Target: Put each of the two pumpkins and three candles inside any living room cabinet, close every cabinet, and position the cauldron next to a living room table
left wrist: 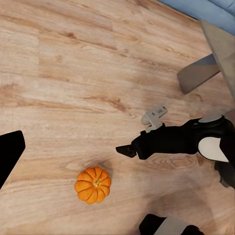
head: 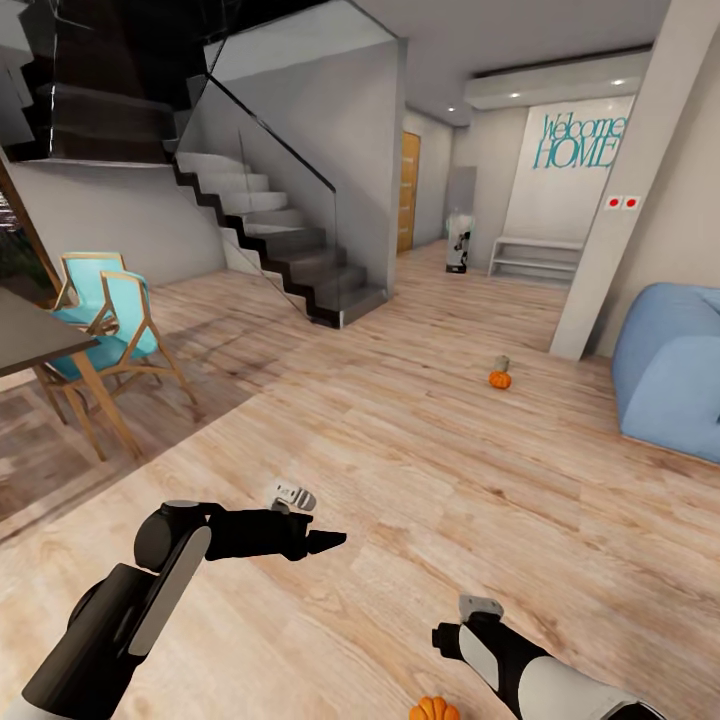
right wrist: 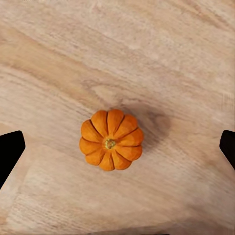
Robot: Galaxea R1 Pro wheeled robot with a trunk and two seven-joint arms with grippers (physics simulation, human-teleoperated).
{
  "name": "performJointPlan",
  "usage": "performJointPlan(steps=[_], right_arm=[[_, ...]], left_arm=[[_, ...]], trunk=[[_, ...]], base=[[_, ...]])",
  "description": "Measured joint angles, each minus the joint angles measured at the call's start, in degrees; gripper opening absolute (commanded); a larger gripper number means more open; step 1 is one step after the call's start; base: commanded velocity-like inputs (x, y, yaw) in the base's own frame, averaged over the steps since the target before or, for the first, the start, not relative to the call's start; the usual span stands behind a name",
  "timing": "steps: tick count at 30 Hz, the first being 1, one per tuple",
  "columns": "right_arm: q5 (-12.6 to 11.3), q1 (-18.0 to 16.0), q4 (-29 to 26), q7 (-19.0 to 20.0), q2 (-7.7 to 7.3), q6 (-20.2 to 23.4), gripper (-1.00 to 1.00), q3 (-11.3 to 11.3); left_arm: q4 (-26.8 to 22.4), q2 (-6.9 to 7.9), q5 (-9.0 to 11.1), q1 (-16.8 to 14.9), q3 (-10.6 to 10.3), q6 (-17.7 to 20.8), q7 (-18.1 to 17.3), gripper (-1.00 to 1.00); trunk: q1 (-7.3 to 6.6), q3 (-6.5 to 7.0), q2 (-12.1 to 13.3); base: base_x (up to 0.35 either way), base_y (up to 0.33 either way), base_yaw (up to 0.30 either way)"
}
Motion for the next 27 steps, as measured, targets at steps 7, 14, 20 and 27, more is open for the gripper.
performJointPlan(steps=[7,14,20,27], right_arm=[[-0.02,0.00,0.65,0.11,0.06,-1.22,1.00,1.08],[-0.02,0.01,0.68,0.20,0.11,-1.33,1.00,1.22],[-0.14,0.00,0.69,0.29,0.22,-1.34,1.00,1.56],[-0.11,0.04,1.09,0.46,1.29,-1.34,1.00,2.56]], left_arm=[[0.01,-0.17,-0.19,0.00,-0.07,0.00,0.08,1.00],[0.03,-0.14,-0.21,0.00,-0.06,0.00,0.08,1.00],[0.07,-0.11,-0.21,0.00,-0.05,0.00,0.05,1.00],[0.10,-0.11,-0.21,0.00,-0.01,0.00,0.00,1.00]], trunk=[[1.54,-1.26,-2.81],[3.08,-2.51,-5.62],[4.39,-3.59,-8.02],[5.93,-4.85,-10.83]], base=[[0.000,0.000,0.000],[0.000,0.000,0.000],[0.000,0.000,0.000],[0.000,0.000,0.000]])
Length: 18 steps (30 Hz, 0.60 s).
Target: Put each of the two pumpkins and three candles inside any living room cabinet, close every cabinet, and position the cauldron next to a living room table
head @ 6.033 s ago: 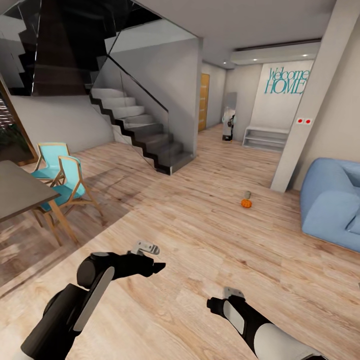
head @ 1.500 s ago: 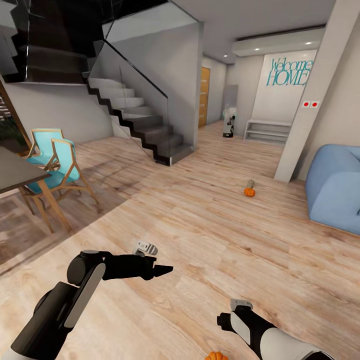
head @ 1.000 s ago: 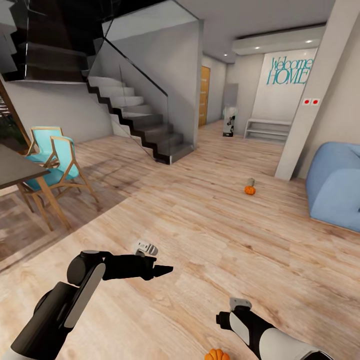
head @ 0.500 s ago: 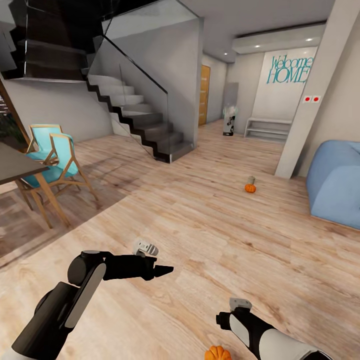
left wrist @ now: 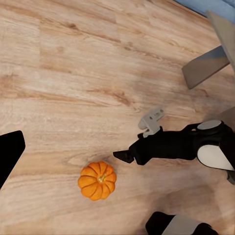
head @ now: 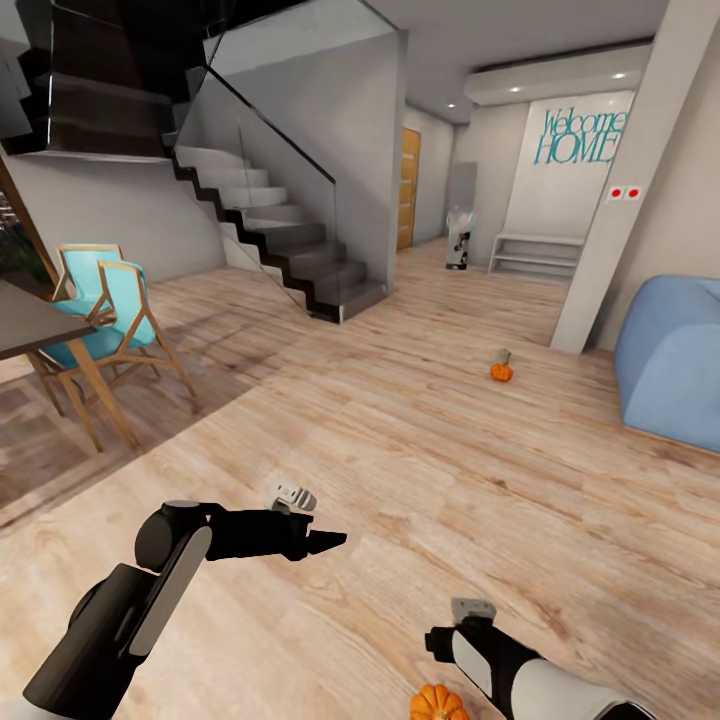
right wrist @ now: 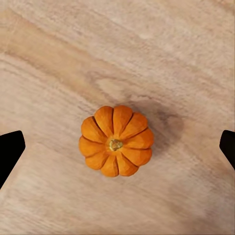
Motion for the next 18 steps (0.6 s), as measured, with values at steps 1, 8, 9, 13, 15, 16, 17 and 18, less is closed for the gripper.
performJointPlan(steps=[1,8,9,13,15,16,17,18], right_arm=[[-0.01,0.00,0.03,0.02,0.06,0.00,1.00,0.32],[-0.08,-0.01,0.12,0.11,0.61,0.00,1.00,1.75],[-0.08,-0.02,0.12,0.12,0.65,0.00,1.00,1.78],[-0.09,-0.02,0.12,0.12,0.72,0.00,1.00,1.87],[-0.09,0.00,0.13,0.12,0.76,0.00,1.00,1.90],[-0.09,0.01,0.13,0.12,0.77,0.00,1.00,1.90],[-0.09,0.01,0.13,0.12,0.78,0.00,1.00,1.91],[-0.09,0.01,0.13,0.12,0.78,0.00,1.00,1.91]], left_arm=[[0.00,0.00,0.00,0.00,0.00,0.00,0.00,1.00],[0.00,0.00,0.00,0.00,0.00,0.00,0.01,1.00],[0.00,0.00,0.00,0.00,0.00,0.00,0.00,1.00],[0.00,0.00,0.00,0.00,0.01,0.00,0.06,1.00],[0.00,0.00,0.00,0.00,0.00,0.00,0.07,1.00],[0.00,0.00,0.00,0.00,0.01,0.00,0.08,1.00],[0.00,0.00,0.00,0.00,0.01,0.00,0.06,1.00],[0.00,0.00,0.00,0.00,0.01,0.00,0.06,1.00]], trunk=[[0.22,-0.18,-0.40],[1.76,-1.44,-3.21],[1.98,-1.62,-3.61],[2.86,-2.33,-5.21],[3.30,-2.69,-6.02],[3.52,-2.87,-6.42],[3.74,-3.05,-6.82],[3.95,-3.23,-7.22]], base=[[0.000,0.000,0.000],[0.000,0.000,0.000],[0.000,0.000,0.000],[0.000,0.000,0.000],[0.000,0.000,0.000],[0.000,0.000,0.000],[0.000,0.000,0.000],[0.000,0.000,0.000]])
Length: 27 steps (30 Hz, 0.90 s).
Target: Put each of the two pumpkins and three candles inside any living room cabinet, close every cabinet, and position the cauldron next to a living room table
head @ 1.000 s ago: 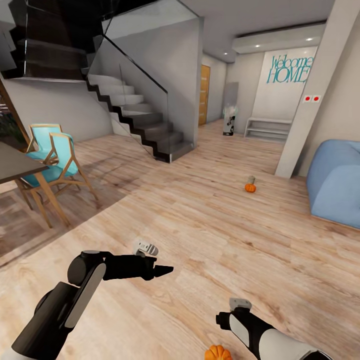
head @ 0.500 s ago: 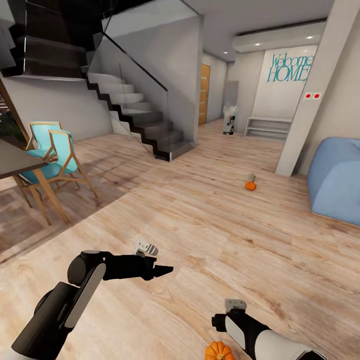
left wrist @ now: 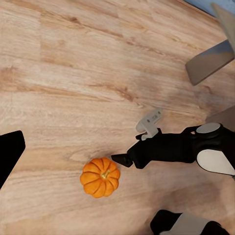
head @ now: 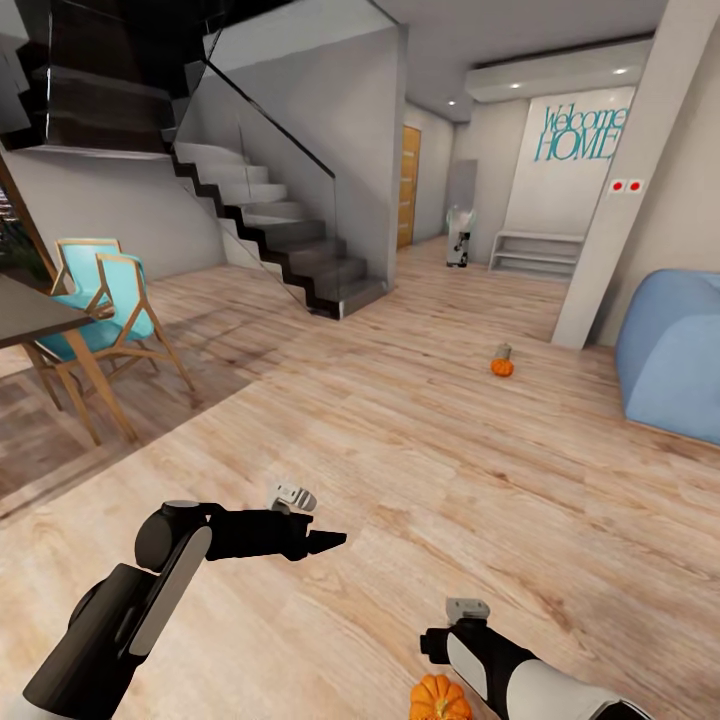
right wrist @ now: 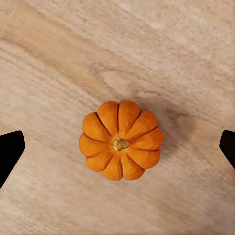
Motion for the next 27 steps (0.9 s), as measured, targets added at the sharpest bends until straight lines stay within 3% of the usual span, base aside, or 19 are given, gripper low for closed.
performJointPlan(steps=[27], right_arm=[[0.00,-0.01,0.00,0.00,0.27,0.00,1.00,0.15]], left_arm=[[0.09,0.09,0.00,0.00,0.00,0.00,-0.01,1.00]], trunk=[[5.93,-4.85,-10.83]], base=[[0.000,0.000,0.000]])
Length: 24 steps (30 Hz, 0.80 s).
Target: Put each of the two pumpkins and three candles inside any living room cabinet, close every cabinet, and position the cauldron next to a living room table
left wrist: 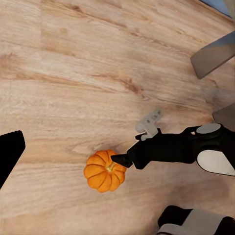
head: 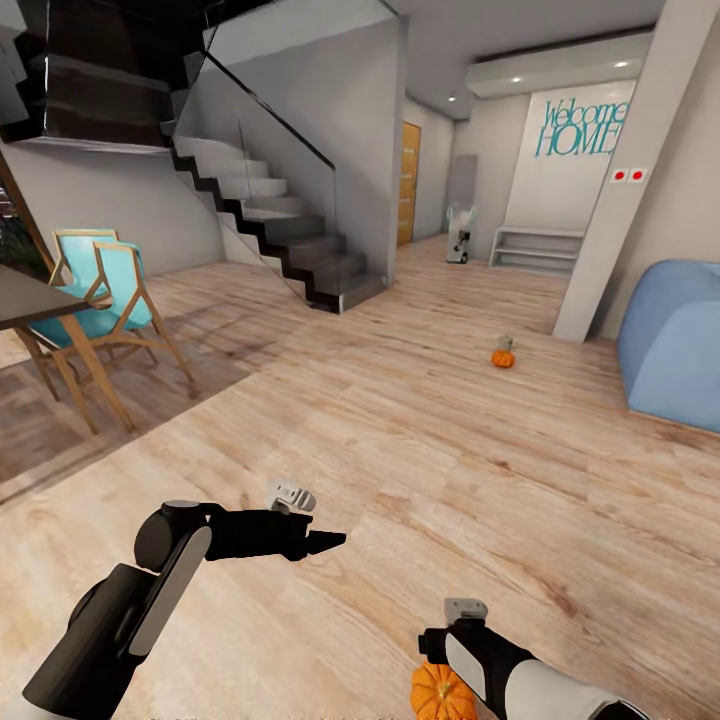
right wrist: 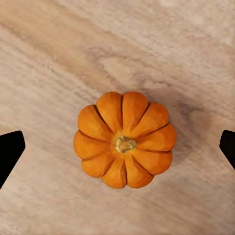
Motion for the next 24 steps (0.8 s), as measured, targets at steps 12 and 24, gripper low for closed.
performJointPlan(steps=[12,24], right_arm=[[0.00,0.01,0.00,0.00,0.00,0.00,1.00,-0.03],[0.00,0.01,0.00,0.00,0.00,0.00,1.00,0.03]], left_arm=[[0.00,-0.05,-0.01,0.00,0.00,0.00,0.04,1.00],[0.00,-0.01,-0.01,0.00,0.00,0.00,0.04,1.00]], trunk=[[2.03,-2.29,-3.59],[2.34,-4.95,-3.75]], base=[[0.000,0.000,0.000],[0.000,0.000,0.000]])
